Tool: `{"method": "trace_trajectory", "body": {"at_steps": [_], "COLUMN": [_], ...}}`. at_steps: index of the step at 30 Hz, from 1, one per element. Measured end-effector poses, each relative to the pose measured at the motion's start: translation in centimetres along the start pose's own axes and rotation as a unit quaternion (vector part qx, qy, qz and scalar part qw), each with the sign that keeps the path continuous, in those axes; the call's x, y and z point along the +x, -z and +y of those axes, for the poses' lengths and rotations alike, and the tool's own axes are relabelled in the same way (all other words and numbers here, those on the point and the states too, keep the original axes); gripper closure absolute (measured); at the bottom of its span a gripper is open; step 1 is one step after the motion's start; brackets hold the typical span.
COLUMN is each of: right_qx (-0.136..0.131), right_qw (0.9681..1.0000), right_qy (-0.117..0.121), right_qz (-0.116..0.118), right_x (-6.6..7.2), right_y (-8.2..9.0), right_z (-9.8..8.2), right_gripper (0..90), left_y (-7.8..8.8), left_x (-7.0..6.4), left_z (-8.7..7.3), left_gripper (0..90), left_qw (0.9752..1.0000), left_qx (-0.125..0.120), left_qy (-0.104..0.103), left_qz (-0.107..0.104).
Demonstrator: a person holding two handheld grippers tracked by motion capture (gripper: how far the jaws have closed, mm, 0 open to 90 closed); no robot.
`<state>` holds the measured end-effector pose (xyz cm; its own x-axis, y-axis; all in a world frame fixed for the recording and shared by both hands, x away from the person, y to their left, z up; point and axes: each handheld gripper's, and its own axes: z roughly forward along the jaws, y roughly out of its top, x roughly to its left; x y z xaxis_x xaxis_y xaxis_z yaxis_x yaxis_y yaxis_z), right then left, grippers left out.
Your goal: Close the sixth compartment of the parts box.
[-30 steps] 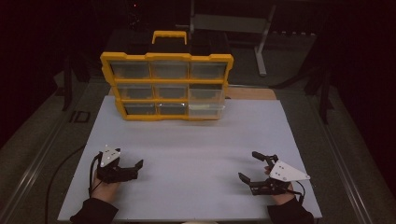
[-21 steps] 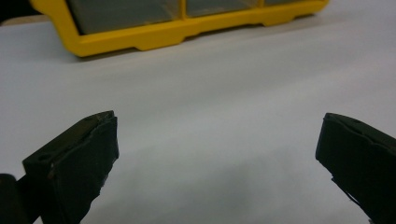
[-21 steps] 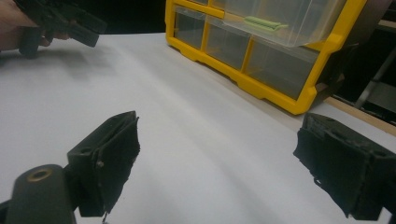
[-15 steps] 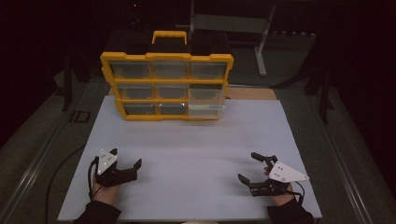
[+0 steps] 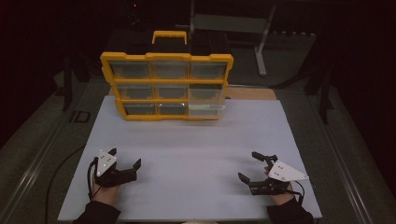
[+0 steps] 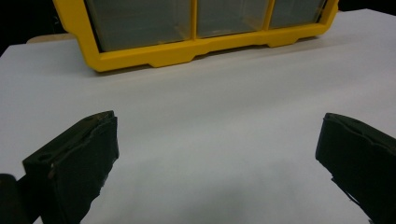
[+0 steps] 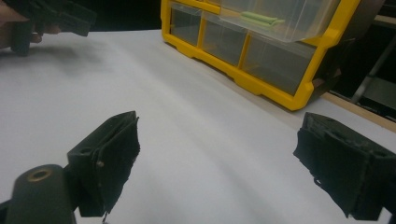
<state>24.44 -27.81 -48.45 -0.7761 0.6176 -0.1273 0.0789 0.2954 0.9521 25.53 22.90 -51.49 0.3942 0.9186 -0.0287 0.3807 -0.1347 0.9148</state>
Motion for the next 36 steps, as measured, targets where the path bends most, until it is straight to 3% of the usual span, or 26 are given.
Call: {"method": "trace_trajectory", "body": {"at_steps": [4, 7, 11, 26, 31, 36], "right_qx": [0.002, -0.007, -0.009, -0.020, -0.021, -0.029], "right_qw": [0.9999, 0.9998, 0.9994, 0.9947, 0.9957, 0.9951], "right_qy": [0.006, -0.003, 0.001, -0.012, 0.003, 0.015], "right_qz": [-0.008, -0.016, -0.033, -0.100, -0.091, -0.093], "right_x": [0.1, 0.0, 0.0, 0.0, 0.1, 0.9], "right_y": [0.2, 0.4, 0.8, 1.8, 1.4, 0.2], "right_z": [0.2, 0.6, 1.3, 6.6, 8.9, 11.0], "right_gripper": [12.8, 12.8, 12.8, 12.9, 11.9, 11.6], "left_y": [0.2, 0.2, 0.2, 0.2, 0.0, 0.0], "left_x": [-0.2, -0.2, -0.2, -0.2, -0.1, -0.2], "left_z": [0.0, 0.0, 0.0, -0.1, -0.1, 0.0], "left_gripper": [0.3, 0.3, 0.3, 0.3, 0.3, 0.3], "left_qw": [0.9998, 0.9998, 0.9998, 0.9998, 0.9997, 0.9997], "left_qx": [-0.014, -0.014, -0.014, -0.013, -0.014, -0.012], "left_qy": [-0.002, -0.001, -0.004, -0.007, -0.001, -0.009], "left_qz": [-0.014, -0.017, -0.015, -0.012, -0.018, -0.021]}}
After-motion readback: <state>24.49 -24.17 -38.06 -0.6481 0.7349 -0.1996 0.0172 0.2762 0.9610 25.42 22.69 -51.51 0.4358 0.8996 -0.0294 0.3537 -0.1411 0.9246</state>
